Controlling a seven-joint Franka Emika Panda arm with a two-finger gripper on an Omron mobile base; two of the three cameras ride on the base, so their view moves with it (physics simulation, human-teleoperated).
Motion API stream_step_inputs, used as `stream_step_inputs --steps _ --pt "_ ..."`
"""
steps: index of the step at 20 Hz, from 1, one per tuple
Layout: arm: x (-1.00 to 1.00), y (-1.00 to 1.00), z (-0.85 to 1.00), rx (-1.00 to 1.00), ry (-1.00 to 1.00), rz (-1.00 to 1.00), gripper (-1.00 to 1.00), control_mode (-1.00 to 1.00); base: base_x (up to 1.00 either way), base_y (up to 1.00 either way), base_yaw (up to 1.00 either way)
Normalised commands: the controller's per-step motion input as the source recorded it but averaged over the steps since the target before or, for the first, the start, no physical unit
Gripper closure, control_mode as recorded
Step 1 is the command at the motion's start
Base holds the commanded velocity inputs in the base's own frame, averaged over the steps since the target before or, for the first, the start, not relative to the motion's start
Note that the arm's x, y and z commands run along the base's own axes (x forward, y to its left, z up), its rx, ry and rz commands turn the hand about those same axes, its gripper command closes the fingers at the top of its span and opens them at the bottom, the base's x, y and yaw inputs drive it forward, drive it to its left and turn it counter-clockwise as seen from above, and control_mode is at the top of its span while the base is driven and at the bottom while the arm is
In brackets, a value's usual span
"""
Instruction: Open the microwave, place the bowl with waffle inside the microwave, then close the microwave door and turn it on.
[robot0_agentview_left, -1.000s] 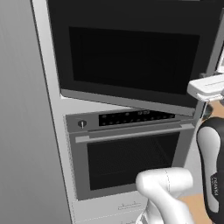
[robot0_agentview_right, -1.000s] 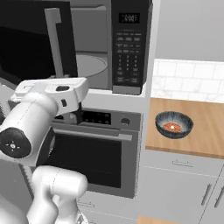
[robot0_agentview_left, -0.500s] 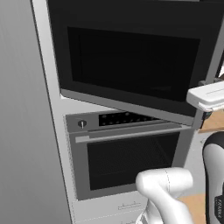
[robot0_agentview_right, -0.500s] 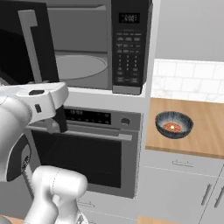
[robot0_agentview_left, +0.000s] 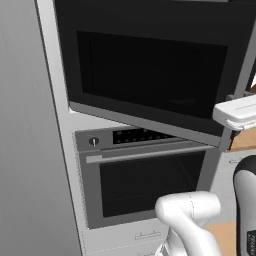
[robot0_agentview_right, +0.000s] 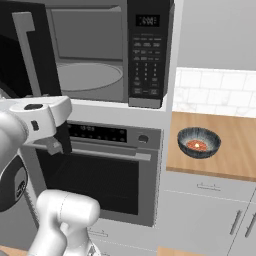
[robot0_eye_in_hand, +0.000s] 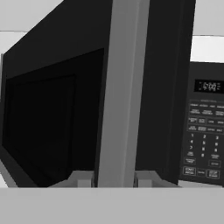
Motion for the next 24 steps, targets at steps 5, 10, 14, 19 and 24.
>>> stream_step_inputs --steps 5,10,14,19,24 --pt "0.00 0.00 0.00 0.00 0.00 0.00 -1.00 -1.00 0.00 0.00 0.00" --pt "-0.29 -0.05 0.00 0.00 0.00 0.00 -1.00 -1.00 0.00 0.00 0.00" --pt "-1.00 -0.66 0.00 0.00 -0.05 0.13 -1.00 -1.00 0.00 0.00 0.00" --pt "0.05 -0.98 -0.02 0.06 -0.07 0.38 -1.00 -1.00 0.00 0.00 0.00" --pt "0.90 -0.60 -0.11 0.09 -0.04 0.49 -1.00 -1.00 0.00 0.00 0.00"
